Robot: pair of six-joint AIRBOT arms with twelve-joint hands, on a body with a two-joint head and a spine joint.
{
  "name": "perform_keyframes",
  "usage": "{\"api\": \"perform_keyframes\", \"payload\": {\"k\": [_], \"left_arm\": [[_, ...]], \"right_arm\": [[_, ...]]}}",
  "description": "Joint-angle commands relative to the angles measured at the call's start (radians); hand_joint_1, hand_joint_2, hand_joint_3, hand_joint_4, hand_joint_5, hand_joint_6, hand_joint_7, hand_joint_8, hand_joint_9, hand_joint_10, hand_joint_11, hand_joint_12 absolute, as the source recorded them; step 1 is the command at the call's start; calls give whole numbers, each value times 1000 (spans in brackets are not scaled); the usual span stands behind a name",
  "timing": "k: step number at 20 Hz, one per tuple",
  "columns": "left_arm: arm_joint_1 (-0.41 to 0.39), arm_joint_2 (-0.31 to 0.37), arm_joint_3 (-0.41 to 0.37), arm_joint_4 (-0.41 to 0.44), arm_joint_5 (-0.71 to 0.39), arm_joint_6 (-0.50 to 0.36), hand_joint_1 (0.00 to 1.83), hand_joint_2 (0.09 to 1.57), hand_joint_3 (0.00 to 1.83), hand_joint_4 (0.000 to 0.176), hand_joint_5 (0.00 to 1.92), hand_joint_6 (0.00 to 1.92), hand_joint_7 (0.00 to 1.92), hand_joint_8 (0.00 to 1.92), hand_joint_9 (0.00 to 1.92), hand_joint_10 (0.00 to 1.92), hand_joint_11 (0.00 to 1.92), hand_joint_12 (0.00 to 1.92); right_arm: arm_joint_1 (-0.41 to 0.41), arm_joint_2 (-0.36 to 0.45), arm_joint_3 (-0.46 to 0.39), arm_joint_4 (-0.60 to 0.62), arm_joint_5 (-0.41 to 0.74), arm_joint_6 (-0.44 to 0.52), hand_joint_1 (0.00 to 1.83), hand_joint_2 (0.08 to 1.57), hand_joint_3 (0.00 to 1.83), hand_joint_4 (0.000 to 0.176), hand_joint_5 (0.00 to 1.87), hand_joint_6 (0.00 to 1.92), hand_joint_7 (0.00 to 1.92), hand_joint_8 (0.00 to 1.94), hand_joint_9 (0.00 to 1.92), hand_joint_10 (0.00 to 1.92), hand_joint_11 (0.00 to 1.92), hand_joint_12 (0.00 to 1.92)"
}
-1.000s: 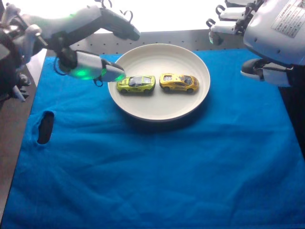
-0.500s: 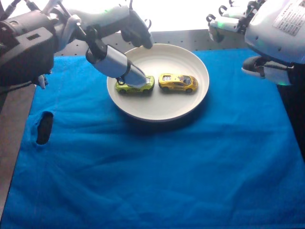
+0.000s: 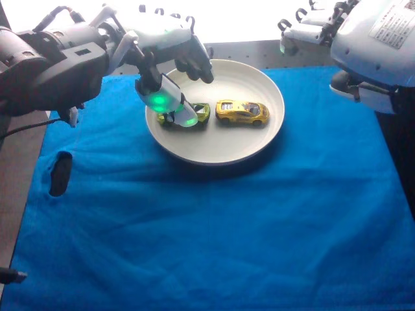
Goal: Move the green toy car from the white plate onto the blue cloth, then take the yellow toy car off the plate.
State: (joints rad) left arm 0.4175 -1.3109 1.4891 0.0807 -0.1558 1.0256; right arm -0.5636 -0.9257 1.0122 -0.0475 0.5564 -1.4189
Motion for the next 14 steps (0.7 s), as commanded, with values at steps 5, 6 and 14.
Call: {"api": "perform_keyframes", "payload": {"k": [5,6,14], "left_arm": [[16,-20,39,-51,-89,0,987,910,3,0,789,54,676,389,426,913,114,1641],[20,-22,42,-54,-86,0,973,918,4,0,773,43,665,367,421,889,101,1642],[39,-42,64,-80,-72,0,970,927,0,0,765,2,702,405,445,1031,238,1690]], "right_arm": [[13,-3,5,-1,124,-9,1197,1117,0,0,371,941,508,1068,476,1379,417,1846],[13,-3,5,-1,124,-9,1200,1114,0,0,365,965,511,1069,479,1364,432,1827],[13,-5,4,-1,125,-9,1164,1111,0,0,428,935,571,893,526,1324,462,1853]]}}
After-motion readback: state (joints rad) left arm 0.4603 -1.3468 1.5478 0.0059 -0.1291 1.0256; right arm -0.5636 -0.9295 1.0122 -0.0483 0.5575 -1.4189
